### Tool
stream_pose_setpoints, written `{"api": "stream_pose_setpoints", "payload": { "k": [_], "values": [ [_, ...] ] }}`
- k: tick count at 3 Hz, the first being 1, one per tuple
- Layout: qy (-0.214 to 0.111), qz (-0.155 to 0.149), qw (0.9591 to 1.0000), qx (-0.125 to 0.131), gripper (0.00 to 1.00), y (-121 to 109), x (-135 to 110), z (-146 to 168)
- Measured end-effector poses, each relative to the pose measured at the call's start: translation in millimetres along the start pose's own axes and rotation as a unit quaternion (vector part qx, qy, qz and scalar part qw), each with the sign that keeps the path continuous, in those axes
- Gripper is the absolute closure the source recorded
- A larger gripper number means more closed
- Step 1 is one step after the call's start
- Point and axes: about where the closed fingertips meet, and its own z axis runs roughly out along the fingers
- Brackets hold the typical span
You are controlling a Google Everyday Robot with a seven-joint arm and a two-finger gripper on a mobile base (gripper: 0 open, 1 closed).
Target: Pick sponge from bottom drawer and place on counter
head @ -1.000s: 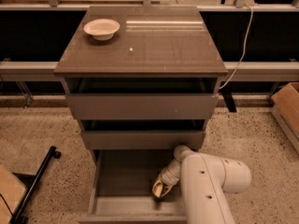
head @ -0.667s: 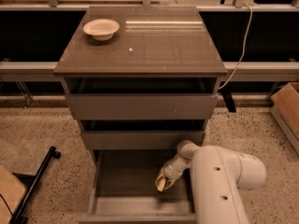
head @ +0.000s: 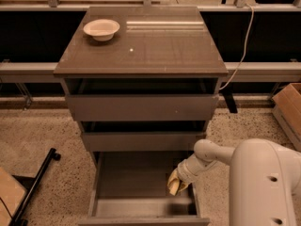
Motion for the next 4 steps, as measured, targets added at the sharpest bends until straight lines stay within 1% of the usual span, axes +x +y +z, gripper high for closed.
{"api": "stream_pose_setpoints", "payload": {
  "k": [1,2,3,4],
  "values": [
    [-0.008,-0.007,0.9996,-0.025,1.0,-25.5,29.3,-55.7],
    [-0.03,-0.084,0.9955,-0.032,1.0,-59.0,42.8,-162.4],
    [-0.053,-0.161,0.9853,-0.023,1.0,-57.2,32.2,-244.4],
    [-0.104,-0.218,0.9703,-0.007,1.0,-24.2,33.7,-330.5]
  ]
}}
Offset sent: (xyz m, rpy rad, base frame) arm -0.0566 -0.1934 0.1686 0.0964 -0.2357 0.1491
